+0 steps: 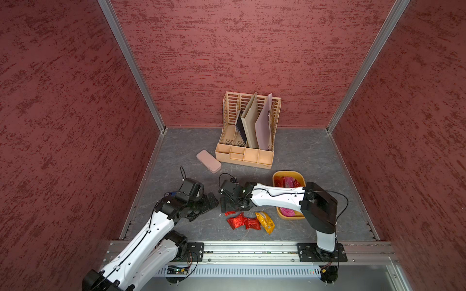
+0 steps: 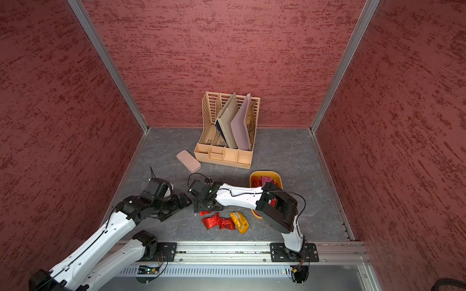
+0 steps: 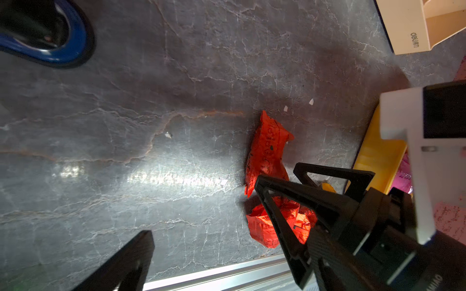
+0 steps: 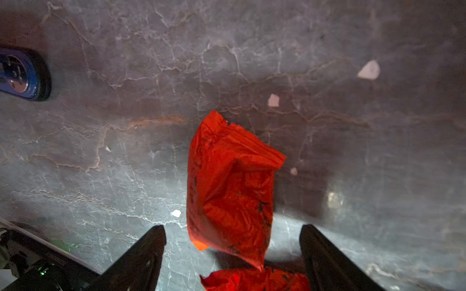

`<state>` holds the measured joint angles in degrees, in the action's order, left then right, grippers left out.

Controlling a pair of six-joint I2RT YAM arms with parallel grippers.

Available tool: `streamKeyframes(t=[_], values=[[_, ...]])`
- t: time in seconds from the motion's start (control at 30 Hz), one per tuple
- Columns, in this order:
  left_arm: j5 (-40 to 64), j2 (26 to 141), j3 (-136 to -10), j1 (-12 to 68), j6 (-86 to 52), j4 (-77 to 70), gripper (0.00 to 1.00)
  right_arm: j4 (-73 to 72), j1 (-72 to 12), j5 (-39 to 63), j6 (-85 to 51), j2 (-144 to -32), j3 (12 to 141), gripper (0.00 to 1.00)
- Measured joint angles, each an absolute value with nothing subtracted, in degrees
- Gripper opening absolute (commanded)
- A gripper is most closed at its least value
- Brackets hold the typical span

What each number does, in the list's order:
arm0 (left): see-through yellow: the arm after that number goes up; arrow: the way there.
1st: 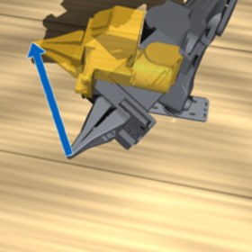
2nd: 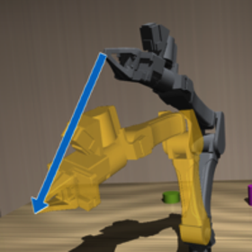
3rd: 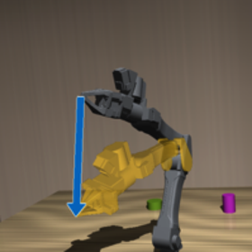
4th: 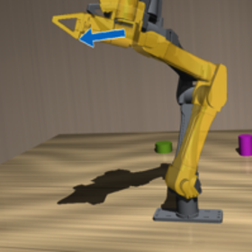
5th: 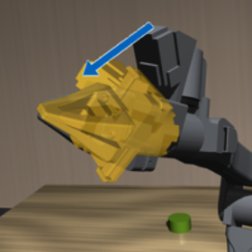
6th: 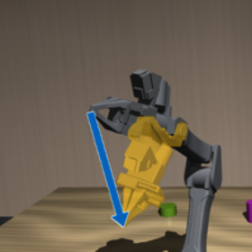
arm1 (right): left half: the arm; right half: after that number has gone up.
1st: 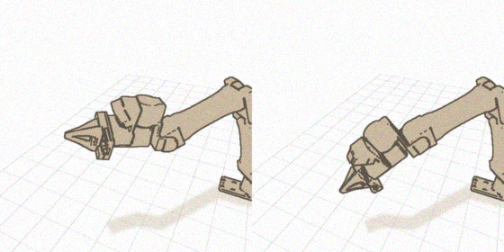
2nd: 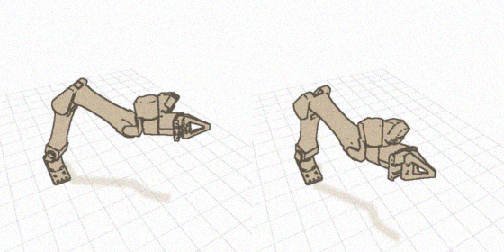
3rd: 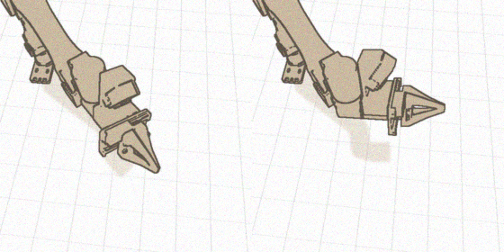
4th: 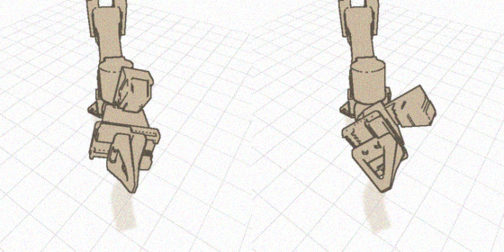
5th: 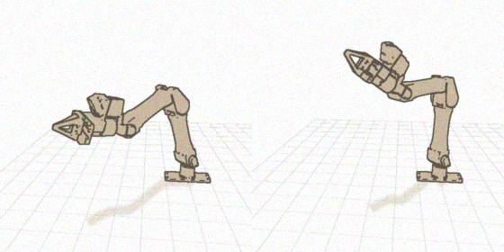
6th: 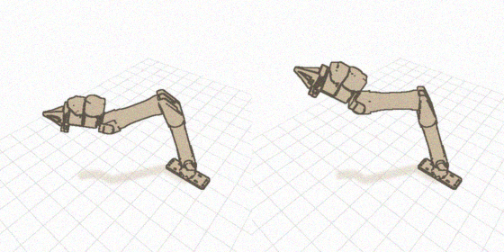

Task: Put the tea bags into the storage box
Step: Pick up the tea bag from the center of the board, then place the tea bag in the storage box.

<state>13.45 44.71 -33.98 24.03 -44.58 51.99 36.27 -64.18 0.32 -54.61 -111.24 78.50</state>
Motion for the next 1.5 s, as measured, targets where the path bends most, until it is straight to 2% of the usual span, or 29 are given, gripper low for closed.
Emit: streamKeyframes(t=[0.13, 0.37, 0.43, 0.67, 0.97, 1.1, 1.37, 1.5], values=[[13.45, 44.38, -33.67, 23.73, -44.8, 52.16, 1.0, 36.1, -64.18, 0.3, -54.72, -111.96, 79.22, 0.79], [13.45, 44.14, -33.67, 23.73, -45.3, 52.86, 1.0, 35.18, -64.18, 0.21, -56.21, -115.0, 79.88, 0.48], [13.45, 44.07, -33.67, 23.68, -45.3, 53.1, 1.0, 35.18, -64.18, 0.16, -56.66, -115.04, 79.88, 0.43], [13.69, 43.97, -33.8, 23.66, -44.58, 53.21, 1.0, 36.42, -64.05, -1.69, -57.23, -113.38, 79.72, 0.36], [15.55, 47.86, -35.75, 23.77, -42.65, 51.64, 1.0, 40.73, -60.25, -4.99, -55.81, -96.9, 76.16, 0.29], [15.38, 51.35, -37.17, 26.11, -42.78, 48.16, 1.0, 45.58, -55.31, -6.02, -52.66, -88.99, 73.63, 0.25], [11.84, 64.86, -44.16, 36.6, -44.12, 41.56, 1.0, 55.7, -41.41, -6.11, -45.32, -73.41, 66.7, 0.22], [10.26, 71.29, -47.44, 40.51, -45.23, 38.02, 1.0, 59.16, -33.54, -5.15, -40.77, -69.97, 64.53, 0.22]])
